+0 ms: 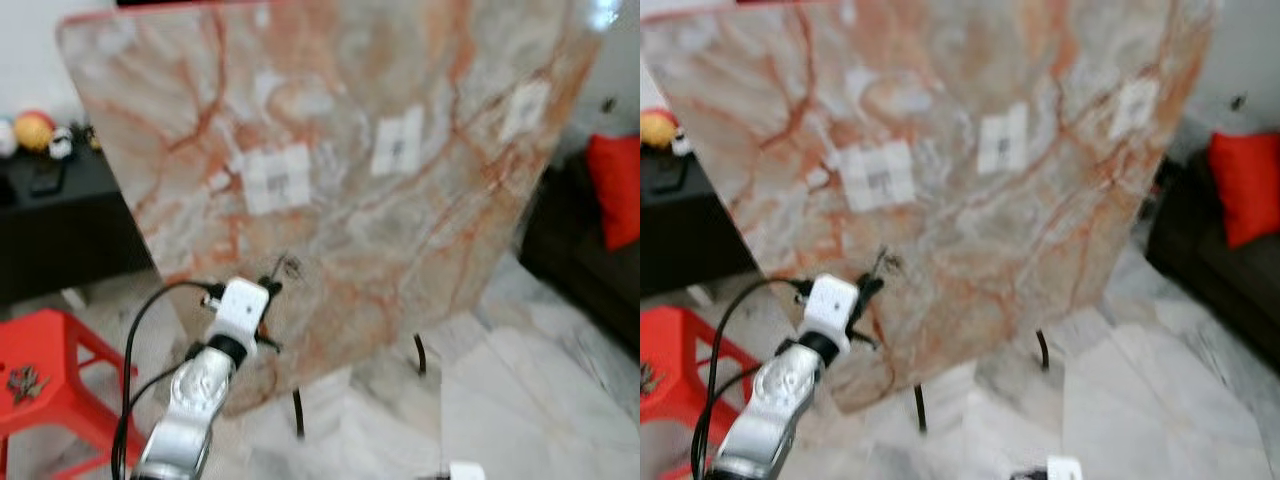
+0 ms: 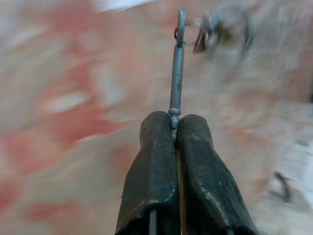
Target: Hang keys on a hook
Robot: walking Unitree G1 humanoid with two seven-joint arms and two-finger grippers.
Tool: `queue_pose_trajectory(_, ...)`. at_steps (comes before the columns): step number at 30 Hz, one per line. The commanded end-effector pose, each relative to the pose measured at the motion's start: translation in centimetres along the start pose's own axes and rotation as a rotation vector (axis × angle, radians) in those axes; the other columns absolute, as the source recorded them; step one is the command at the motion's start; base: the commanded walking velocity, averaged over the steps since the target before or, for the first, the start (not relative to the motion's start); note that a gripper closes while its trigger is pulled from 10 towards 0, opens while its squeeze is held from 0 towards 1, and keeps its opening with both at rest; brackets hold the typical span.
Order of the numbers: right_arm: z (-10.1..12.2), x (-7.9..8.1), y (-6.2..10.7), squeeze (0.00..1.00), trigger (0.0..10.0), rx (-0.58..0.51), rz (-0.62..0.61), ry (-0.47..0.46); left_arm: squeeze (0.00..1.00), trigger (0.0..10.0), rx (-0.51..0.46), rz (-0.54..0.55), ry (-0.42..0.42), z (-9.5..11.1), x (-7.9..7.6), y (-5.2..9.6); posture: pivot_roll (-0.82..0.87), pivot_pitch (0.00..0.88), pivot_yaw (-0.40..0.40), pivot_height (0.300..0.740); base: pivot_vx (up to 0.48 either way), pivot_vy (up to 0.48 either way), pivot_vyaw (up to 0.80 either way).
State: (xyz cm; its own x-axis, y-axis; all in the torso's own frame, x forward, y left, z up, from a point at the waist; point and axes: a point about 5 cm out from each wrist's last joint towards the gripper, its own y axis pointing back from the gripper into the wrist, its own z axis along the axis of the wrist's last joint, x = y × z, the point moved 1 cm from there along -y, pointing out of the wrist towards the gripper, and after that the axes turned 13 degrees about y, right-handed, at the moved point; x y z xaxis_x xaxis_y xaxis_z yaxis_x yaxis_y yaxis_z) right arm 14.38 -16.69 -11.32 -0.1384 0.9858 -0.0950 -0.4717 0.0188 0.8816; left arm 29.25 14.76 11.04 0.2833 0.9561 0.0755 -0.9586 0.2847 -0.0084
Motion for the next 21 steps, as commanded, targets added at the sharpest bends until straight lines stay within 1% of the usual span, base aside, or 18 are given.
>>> queue_pose_trajectory(1,0.08,0.53,-0.02,0.00,10.0,-0.002,0.013,-0.004,0.00,10.0,-0.022,0.007,-0.002,0.50,0.21,-0.01,0.06,0.000,-0.056,0.740,0.285,0.000,0.00)
queue_pose_trajectory(5,0.08,0.55,-0.02,0.00,10.0,-0.002,0.014,-0.004,0.00,10.0,-0.026,0.003,-0.003,0.58,0.14,-0.04,0.06,0.000,-0.056,0.740,0.276,0.000,0.00)
queue_pose_trajectory(17,0.11,0.58,-0.02,0.00,10.0,-0.003,0.014,-0.004,0.00,10.0,-0.043,-0.017,-0.007,0.97,-0.04,-0.07,0.06,0.000,-0.054,0.740,0.000,0.000,0.00)
queue_pose_trajectory(21,0.12,0.59,-0.02,0.00,10.0,-0.004,0.015,-0.003,0.00,10.0,-0.054,-0.056,-0.019,1.49,-0.53,-0.24,0.06,0.000,-0.053,0.740,0.000,0.000,0.00)
